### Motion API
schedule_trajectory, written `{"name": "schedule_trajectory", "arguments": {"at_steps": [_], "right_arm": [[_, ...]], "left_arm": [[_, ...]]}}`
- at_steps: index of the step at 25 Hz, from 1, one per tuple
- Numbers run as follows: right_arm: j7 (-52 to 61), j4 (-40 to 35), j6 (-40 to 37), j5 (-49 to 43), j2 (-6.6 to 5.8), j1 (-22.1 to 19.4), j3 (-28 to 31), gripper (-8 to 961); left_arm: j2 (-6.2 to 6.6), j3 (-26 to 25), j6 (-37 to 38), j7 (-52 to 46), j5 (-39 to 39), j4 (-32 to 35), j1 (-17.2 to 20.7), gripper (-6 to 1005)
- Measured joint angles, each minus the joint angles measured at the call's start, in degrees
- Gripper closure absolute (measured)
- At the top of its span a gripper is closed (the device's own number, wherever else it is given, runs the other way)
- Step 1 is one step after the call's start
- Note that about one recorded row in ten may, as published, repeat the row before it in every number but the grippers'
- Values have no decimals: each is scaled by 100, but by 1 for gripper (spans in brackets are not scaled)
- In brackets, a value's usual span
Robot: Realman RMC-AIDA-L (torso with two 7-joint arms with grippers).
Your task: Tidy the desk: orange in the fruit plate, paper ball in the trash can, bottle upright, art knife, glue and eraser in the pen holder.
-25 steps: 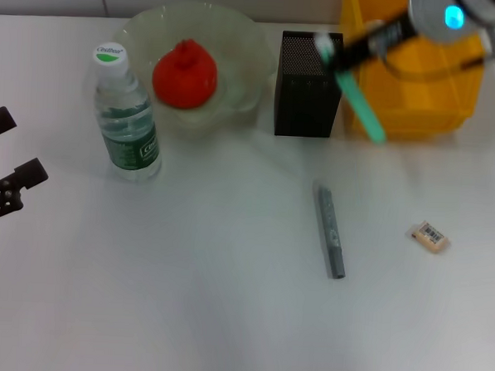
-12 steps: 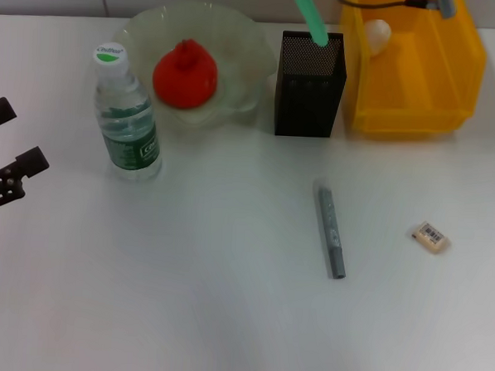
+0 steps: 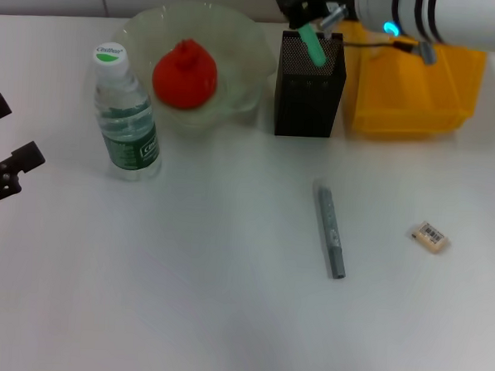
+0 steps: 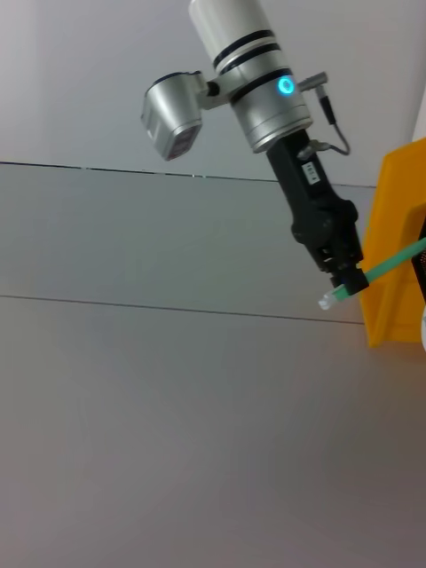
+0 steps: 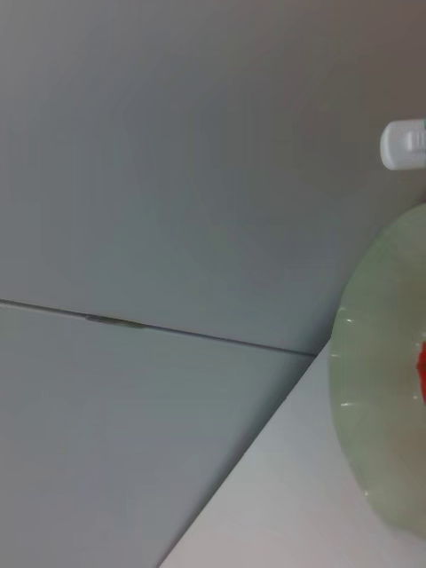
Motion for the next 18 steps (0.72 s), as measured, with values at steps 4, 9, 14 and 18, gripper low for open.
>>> {"name": "schedule_trajectory", "arguments": {"at_steps": [4, 9, 14, 18], "right_arm": [[-29, 76, 225, 93, -3, -185, -152, 686], [-48, 99, 511, 99, -6, -502, -382, 672], [-55, 158, 673, 102, -13, -701, -448, 657], [-66, 283, 653, 103, -16, -703, -449, 645]], "left_arm": [[-5, 1, 2, -6, 0, 0, -61, 186], [-1, 1, -37, -22, 0, 0, -91, 187], [-8, 1, -84, -26, 0, 0, -114, 187], [-8, 1, -117, -18, 1, 0, -127, 186]]}}
